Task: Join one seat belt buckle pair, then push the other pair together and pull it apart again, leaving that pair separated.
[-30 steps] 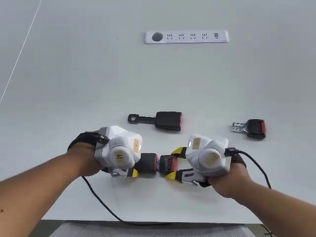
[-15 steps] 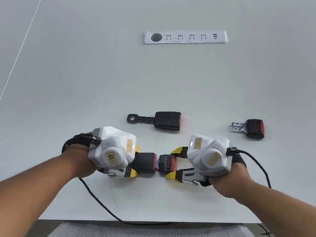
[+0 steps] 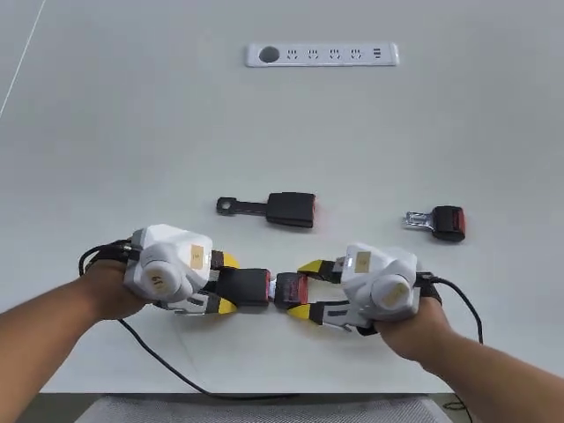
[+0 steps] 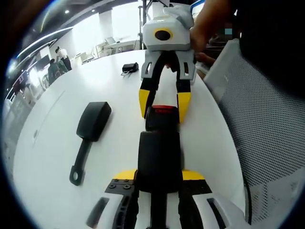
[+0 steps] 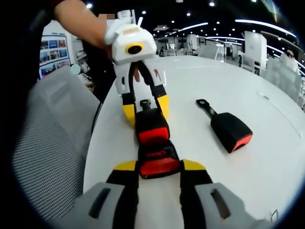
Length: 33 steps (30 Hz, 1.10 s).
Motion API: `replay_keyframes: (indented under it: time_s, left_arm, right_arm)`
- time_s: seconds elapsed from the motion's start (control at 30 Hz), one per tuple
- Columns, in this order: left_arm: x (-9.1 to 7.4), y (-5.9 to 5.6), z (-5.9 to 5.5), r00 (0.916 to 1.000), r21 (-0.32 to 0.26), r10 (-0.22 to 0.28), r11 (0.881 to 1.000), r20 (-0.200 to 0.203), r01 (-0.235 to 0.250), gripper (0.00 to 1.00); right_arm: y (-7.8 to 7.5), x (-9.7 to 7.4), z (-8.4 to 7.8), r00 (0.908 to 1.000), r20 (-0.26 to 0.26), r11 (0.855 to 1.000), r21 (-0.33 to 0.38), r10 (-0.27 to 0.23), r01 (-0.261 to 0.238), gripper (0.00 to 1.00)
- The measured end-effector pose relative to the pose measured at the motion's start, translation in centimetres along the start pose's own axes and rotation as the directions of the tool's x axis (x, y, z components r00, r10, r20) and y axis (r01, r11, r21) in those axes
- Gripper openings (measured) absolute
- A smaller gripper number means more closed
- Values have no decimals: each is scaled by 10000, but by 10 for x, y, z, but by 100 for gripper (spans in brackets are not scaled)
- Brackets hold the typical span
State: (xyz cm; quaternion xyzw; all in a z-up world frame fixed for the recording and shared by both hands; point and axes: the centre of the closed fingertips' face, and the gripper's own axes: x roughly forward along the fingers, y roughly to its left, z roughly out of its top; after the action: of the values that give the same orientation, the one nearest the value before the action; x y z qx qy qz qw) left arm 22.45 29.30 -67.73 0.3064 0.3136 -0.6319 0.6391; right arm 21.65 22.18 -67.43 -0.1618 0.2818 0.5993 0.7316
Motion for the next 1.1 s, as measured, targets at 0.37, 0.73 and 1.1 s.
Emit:
replay_keyframes:
  time_s: [0.37, 0.73, 1.1]
  left_arm:
    - [0, -1, 0, 9996, -53, -76, 10000, 270, 78, 32]
    - [-1, -2, 0, 9988, -186, 106, 9998, 486, -97, 32]
    - [0, -2, 0, 9976, -262, 90, 9996, 691, -72, 32]
  right_arm:
    - [0, 2, 1, 9999, -147, 9987, -495, 74, -81, 31]
    - [0, 3, 0, 9999, -124, 9980, -632, -98, 90, 31]
    - [-1, 3, 0, 10000, 24, 9987, -516, 22, -21, 31]
